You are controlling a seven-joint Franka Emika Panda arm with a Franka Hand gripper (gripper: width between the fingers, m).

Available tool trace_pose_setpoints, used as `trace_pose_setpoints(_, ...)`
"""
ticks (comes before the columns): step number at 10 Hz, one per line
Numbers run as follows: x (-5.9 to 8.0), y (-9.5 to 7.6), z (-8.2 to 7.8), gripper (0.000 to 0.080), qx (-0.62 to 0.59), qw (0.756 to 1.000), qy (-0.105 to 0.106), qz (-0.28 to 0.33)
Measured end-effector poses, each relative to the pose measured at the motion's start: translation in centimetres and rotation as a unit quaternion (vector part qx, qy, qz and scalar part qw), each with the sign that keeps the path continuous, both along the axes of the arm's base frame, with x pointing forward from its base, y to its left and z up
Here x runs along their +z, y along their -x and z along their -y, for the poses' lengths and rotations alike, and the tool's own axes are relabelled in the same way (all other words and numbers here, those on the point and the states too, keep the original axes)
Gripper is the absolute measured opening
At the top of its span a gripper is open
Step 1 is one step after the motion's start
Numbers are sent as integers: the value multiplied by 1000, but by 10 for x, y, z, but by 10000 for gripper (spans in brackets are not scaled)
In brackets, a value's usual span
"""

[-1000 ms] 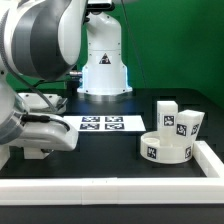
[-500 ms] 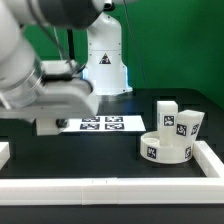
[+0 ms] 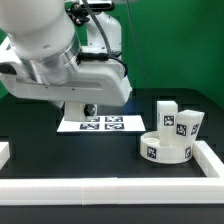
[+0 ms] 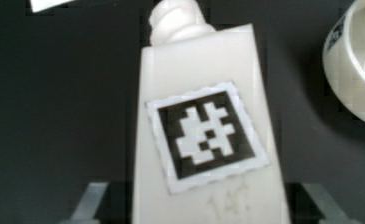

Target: Assemble stool

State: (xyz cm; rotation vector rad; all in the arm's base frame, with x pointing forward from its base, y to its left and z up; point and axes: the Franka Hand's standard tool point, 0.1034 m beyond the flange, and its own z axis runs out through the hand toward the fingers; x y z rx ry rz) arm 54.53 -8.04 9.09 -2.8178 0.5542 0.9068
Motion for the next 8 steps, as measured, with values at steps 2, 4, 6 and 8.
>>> trace_pose_setpoints(2,-1,-16,1,327,1,998,23,65)
trace_pose_setpoints(4,15,-15,-9,327,-17,993,39,108)
trace_pose_setpoints(6,30,-2,-35,327,-30,981,61,179)
trace_pose_setpoints(8,34,-4,-48,327,-16,962,86,257)
